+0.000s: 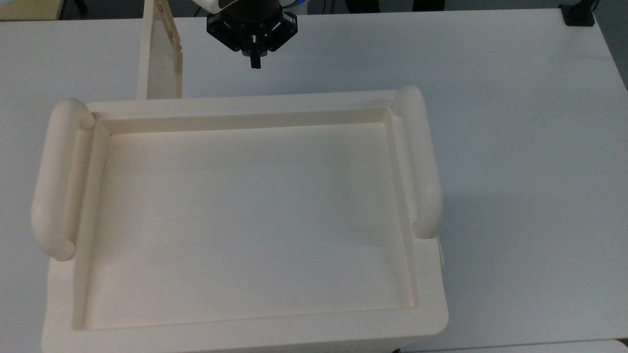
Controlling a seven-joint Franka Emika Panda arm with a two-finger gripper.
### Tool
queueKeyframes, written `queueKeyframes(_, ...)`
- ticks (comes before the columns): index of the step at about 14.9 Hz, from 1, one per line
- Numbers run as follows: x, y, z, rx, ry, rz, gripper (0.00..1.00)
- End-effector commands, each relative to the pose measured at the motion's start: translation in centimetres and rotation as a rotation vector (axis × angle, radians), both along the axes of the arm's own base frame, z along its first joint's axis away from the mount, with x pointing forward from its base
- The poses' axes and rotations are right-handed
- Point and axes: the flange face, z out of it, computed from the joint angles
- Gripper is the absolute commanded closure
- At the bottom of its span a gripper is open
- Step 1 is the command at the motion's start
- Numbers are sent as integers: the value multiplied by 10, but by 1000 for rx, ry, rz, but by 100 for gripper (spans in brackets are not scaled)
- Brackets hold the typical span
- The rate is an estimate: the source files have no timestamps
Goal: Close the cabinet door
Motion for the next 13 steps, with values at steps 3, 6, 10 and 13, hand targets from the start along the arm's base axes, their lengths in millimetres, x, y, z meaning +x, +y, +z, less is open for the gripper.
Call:
queueKeyframes(3,-15,0,45,8,-68,-21,100)
queueKeyframes(6,-35,-2,94,23,-153,-24,100)
queueKeyframes(10,-62,-11,138,27,-234,-33,100)
queueKeyframes(13,-70,-50,172,41,-308,-95,100)
